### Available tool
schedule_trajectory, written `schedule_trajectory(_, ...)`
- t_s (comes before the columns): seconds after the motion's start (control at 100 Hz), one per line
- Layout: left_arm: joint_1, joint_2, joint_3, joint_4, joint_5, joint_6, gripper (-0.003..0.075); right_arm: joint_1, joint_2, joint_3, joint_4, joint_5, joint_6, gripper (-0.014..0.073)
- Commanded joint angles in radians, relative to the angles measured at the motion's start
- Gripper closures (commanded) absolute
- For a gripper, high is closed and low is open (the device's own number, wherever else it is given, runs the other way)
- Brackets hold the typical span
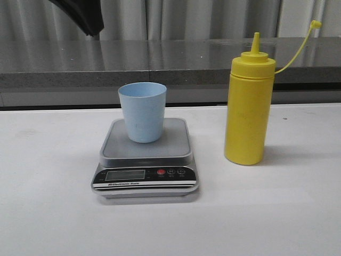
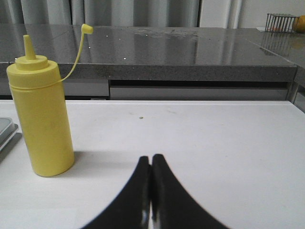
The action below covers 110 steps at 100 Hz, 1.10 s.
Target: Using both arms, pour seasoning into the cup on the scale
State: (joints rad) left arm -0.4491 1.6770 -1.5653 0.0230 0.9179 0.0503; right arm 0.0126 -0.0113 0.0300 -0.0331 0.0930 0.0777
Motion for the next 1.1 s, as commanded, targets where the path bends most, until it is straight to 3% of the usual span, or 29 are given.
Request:
schedule_trajectory(0.0, 0.029, -0.090, 0.011, 0.001, -0.051, -0.012, 0.0671, -0.005, -0.012, -0.003, -0.007, -0.080, -0.008, 0.0661)
schedule_trajectory(0.59, 0.193, -0.490, 0.502, -0.093, -0.289, -0.013, 0.0682, -0.005, -0.012, -0.003, -0.007, -0.082, -0.008, 0.0661)
schedule_trajectory(1.09, 0.275, -1.024, 0.881, -0.098, -0.389, -0.013, 0.0682, -0.004, -0.012, -0.003, -0.007, -0.112, -0.008, 0.0661)
